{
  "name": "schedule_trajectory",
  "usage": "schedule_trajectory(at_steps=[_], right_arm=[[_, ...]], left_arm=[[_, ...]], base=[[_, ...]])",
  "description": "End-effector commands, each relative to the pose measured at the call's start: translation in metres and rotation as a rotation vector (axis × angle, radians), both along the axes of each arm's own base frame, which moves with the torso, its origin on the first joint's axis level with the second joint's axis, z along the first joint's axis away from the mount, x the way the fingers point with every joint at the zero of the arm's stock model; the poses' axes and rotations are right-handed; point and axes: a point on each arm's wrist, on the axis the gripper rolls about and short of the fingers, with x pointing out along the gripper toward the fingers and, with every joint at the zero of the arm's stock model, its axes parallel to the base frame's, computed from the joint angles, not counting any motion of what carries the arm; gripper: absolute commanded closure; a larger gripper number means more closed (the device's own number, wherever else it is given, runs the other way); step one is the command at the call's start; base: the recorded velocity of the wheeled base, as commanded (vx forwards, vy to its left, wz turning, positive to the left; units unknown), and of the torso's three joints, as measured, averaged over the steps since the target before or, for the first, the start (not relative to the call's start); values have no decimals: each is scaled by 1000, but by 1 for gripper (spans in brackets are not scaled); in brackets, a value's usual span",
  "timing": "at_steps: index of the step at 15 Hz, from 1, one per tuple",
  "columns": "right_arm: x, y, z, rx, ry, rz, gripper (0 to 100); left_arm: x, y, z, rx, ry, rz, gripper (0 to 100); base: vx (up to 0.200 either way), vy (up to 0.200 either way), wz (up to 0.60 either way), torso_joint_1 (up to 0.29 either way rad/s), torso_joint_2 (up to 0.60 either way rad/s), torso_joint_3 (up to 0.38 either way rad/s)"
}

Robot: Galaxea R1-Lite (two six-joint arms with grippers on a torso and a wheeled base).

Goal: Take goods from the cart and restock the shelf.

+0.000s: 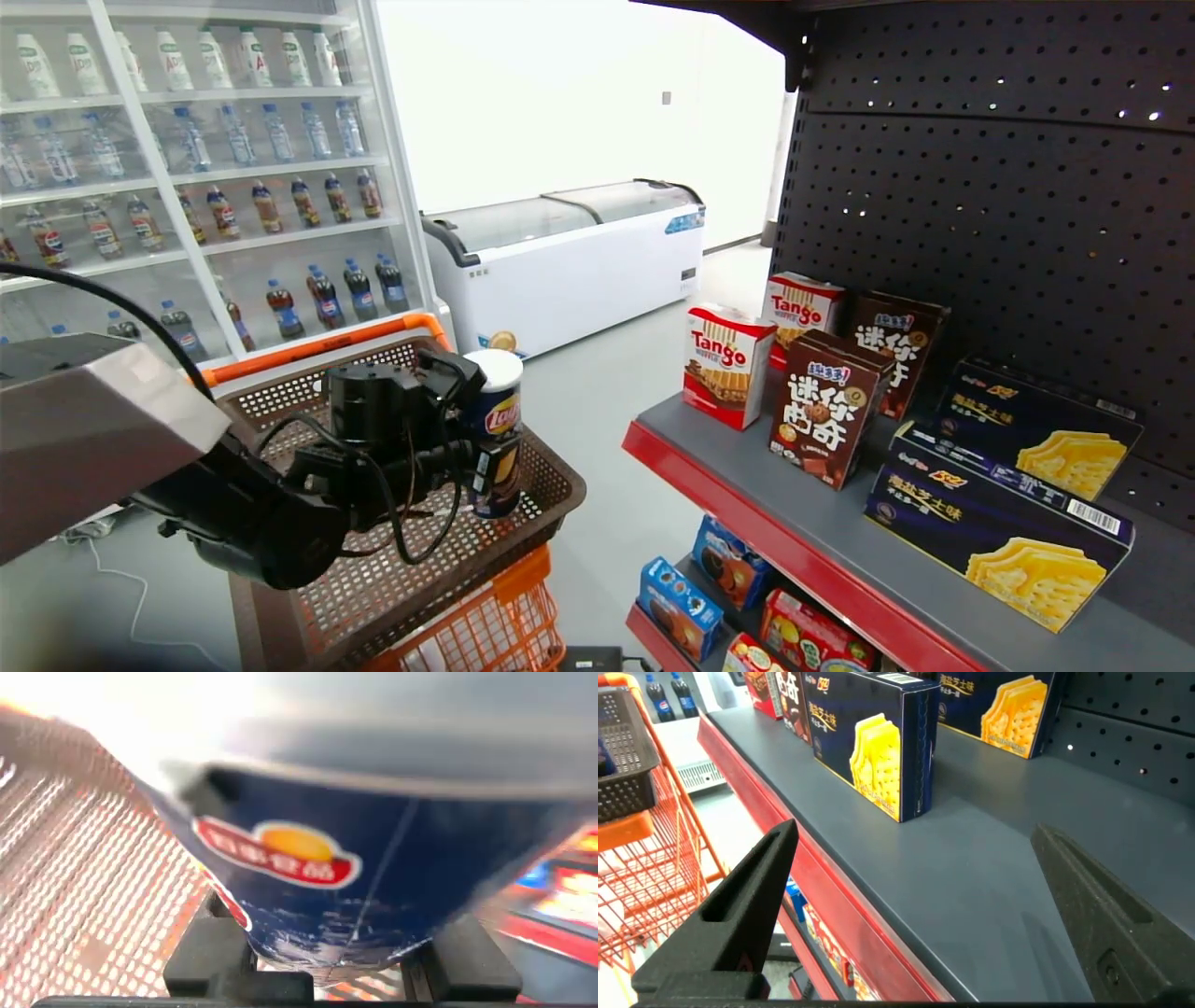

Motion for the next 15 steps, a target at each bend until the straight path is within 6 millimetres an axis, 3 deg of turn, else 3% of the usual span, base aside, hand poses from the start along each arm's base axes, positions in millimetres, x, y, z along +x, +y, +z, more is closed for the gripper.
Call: schedule_trajectory(at_steps=[1,2,5,8,11,15], right_arm=[[0,0,0,-1,0,-1,0],[0,0,0,0,0,1,0],[0,0,0,0,0,1,0],[0,0,0,0,0,1,0],[0,0,0,0,0,1,0],[0,0,0,0,0,1,0]], left_arm=[[-22,4,53,-44,-70,-59,100],[-38,7,71,-86,-44,-179,100],[-55,10,83,-178,-18,-198,100],[-74,7,112,-283,-60,-281,100],[-88,4,129,-297,-106,-323,100],[-106,-26,142,-374,-81,-440,100]], base=[[0,0,0,0,0,0],[0,0,0,0,0,0],[0,0,0,0,0,0],[0,0,0,0,0,0],[0,0,0,0,0,0],[0,0,0,0,0,0]])
